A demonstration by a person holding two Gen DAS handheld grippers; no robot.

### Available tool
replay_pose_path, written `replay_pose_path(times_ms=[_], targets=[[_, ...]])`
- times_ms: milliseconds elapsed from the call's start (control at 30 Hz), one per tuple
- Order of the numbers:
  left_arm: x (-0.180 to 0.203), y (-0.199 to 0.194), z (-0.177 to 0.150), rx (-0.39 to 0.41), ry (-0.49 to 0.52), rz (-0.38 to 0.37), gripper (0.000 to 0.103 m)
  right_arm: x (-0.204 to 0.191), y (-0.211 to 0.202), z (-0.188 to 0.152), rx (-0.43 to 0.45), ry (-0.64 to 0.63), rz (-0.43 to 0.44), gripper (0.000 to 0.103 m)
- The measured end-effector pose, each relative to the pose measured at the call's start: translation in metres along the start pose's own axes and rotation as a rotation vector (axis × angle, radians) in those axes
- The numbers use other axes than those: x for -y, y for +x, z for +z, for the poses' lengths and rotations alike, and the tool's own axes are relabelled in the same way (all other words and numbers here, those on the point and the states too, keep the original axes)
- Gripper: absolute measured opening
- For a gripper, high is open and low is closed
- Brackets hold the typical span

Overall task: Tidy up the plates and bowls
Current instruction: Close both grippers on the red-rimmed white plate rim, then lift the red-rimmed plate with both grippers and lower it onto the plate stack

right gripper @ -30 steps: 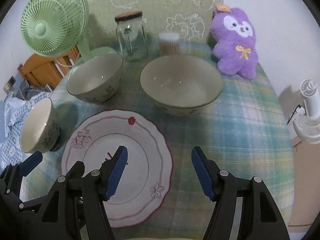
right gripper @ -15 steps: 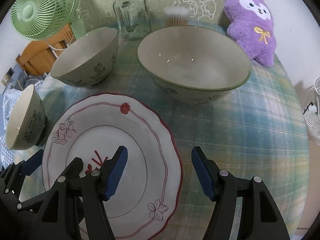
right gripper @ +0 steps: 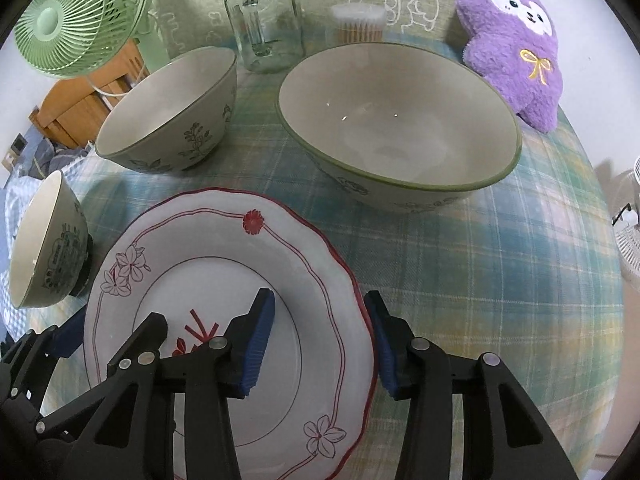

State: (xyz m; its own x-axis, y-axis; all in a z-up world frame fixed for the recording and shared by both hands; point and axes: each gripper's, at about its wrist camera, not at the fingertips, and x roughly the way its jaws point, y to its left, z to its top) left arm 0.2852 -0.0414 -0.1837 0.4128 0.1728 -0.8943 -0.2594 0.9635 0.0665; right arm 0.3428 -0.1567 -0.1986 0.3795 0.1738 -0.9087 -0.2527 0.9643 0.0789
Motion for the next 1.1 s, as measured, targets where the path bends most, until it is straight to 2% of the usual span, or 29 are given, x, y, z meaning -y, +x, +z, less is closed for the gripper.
replay_pose_path(times_ms=[200, 467, 700, 1100], targets=[[0.002, -0.010, -0.007, -0.010, 0.009, -0.006, 0.058, 0.003, -0.009, -0.009, -0.004, 0.012, -0.009, 0.050], [0.008, -0.032, -0.012, 0.013, 0.023, -0.018, 0.058, 0.012, -0.031, -0.018, 0.017, 0.034, -0.014, 0.050], [0.012, -0.061, -0.020, 0.049, 0.039, -0.034, 0.058, 0.017, -0.064, -0.028, 0.063, 0.053, -0.022, 0.050], [0.027, -0.109, -0.050, 0.102, 0.082, -0.077, 0.058, 0.033, -0.123, -0.068, 0.114, 0.104, -0.063, 0.050]])
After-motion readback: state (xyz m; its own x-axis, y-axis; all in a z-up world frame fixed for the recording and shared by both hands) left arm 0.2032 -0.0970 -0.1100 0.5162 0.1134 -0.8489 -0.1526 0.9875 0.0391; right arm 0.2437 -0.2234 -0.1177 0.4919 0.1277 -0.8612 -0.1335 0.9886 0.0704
